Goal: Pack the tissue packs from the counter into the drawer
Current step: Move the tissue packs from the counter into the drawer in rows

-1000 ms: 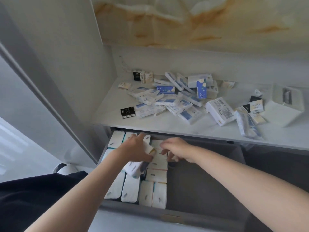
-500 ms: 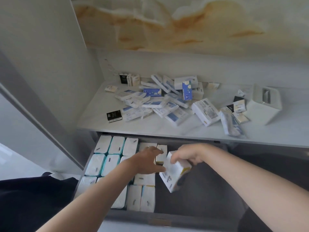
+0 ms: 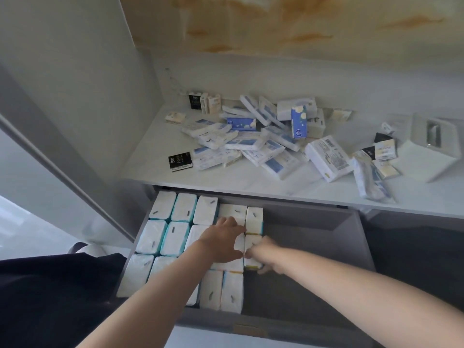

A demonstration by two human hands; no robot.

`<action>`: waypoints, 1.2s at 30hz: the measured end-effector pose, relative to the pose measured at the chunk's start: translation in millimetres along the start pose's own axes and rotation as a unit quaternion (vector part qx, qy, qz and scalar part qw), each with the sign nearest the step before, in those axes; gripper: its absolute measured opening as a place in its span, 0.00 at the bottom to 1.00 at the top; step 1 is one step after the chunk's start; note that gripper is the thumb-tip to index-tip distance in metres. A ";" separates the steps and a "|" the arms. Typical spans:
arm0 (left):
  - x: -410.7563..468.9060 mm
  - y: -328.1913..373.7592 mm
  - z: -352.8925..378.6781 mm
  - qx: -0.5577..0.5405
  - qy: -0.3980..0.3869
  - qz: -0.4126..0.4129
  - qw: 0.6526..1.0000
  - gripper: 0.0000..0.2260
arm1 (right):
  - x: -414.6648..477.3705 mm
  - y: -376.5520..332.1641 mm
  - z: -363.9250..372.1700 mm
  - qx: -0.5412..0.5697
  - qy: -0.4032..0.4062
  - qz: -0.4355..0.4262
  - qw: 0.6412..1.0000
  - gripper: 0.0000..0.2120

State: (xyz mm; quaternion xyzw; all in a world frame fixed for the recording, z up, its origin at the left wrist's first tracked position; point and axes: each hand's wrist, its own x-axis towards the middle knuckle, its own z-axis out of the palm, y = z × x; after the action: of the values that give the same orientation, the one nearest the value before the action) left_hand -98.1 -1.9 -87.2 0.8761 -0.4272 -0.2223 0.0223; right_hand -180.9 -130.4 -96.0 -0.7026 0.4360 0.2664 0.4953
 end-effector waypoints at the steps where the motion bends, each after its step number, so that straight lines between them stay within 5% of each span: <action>1: 1.1 0.2 2.0 0.001 0.009 0.002 1.000 0.33 | 1.2 -0.3 0.7 -0.003 0.012 0.003 1.000 0.25; 5: 3.9 4.5 8.6 0.019 0.022 0.018 0.999 0.33 | 4.7 1.5 -6.9 -0.085 0.041 -0.043 0.995 0.39; 8: 3.4 8.9 12.8 0.072 0.015 0.028 0.997 0.35 | 9.1 4.6 -17.7 -0.169 0.021 -0.082 0.982 0.40; 14: 4.9 17.3 -6.7 0.039 -0.031 0.002 0.999 0.31 | 0.6 -8.9 -59.4 -0.442 0.060 -0.197 0.873 0.28; 22: 20.2 34.4 -81.5 -0.091 0.106 0.011 0.990 0.21 | -38.5 -69.8 -136.7 -0.375 0.062 -0.346 0.858 0.11; 27: 56.0 59.7 -138.0 -0.066 0.244 0.007 0.967 0.14 | -52.6 -104.6 -204.8 -0.326 0.217 -0.409 0.824 0.11; 31: 102.5 83.4 -179.2 -0.036 0.316 0.016 0.948 0.14 | -30.8 -114.1 -260.0 -0.332 0.336 -0.367 0.802 0.12; 36: 169.6 110.0 -209.8 0.146 0.316 0.064 0.935 0.20 | 21.6 -127.0 -312.6 -0.283 0.344 -0.304 0.842 0.18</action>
State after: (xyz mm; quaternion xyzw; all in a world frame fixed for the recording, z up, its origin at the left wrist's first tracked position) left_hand -2.8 -231.9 64.1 0.8654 -0.4813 0.1328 0.0422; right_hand -77.2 -411.7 60.3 -0.9560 0.2486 -0.0445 0.1495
